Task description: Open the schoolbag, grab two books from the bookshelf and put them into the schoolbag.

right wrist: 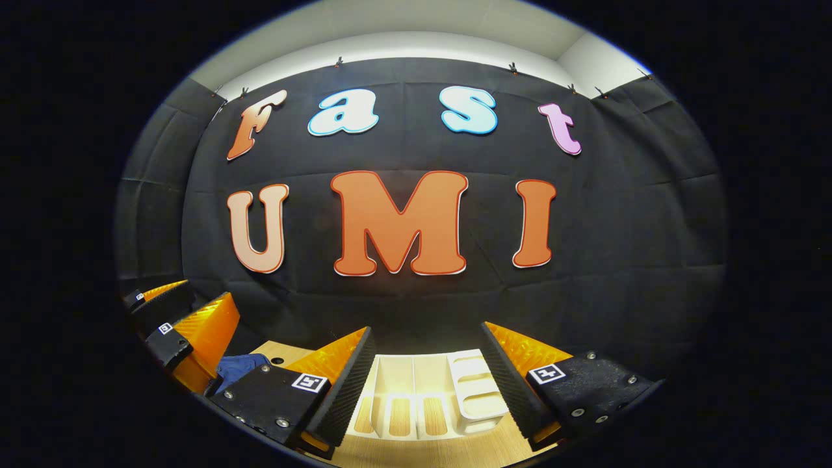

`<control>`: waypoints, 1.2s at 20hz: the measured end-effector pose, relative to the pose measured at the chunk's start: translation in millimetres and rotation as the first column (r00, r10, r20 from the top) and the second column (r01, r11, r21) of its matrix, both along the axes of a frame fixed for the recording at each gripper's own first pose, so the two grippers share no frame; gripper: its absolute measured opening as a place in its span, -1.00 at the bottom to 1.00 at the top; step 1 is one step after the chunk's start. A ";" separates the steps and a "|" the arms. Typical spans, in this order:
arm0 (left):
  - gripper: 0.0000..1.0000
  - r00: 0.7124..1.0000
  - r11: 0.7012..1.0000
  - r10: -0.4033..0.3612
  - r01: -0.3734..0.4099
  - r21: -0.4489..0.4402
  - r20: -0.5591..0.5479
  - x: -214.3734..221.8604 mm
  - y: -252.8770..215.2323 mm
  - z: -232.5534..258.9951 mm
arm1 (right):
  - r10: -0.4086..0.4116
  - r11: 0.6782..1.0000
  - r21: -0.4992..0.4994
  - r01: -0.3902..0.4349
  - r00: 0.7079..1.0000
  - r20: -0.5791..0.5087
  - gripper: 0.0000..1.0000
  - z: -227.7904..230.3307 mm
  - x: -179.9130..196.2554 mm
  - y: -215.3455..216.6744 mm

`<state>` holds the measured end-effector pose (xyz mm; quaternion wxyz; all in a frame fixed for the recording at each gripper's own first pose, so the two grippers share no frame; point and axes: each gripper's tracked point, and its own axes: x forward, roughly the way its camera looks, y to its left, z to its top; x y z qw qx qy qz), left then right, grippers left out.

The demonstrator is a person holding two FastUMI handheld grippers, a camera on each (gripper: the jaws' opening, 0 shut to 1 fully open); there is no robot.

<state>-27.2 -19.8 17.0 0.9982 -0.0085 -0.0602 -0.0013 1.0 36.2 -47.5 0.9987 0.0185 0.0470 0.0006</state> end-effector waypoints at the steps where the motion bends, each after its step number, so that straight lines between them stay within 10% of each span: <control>1: 0.87 1.000 1.000 0.001 -0.001 -0.003 -0.011 0.2 0.7 -2.0 | 0.004 1.000 -0.005 -0.004 1.000 -0.001 0.93 -0.1 -1.2 1.0; 24: 0.86 0.998 0.999 0.041 -0.041 0.011 -0.039 -7.6 27.1 -13.0 | 0.053 0.998 -0.013 -0.053 0.998 -0.018 0.92 -4.8 -0.9 21.0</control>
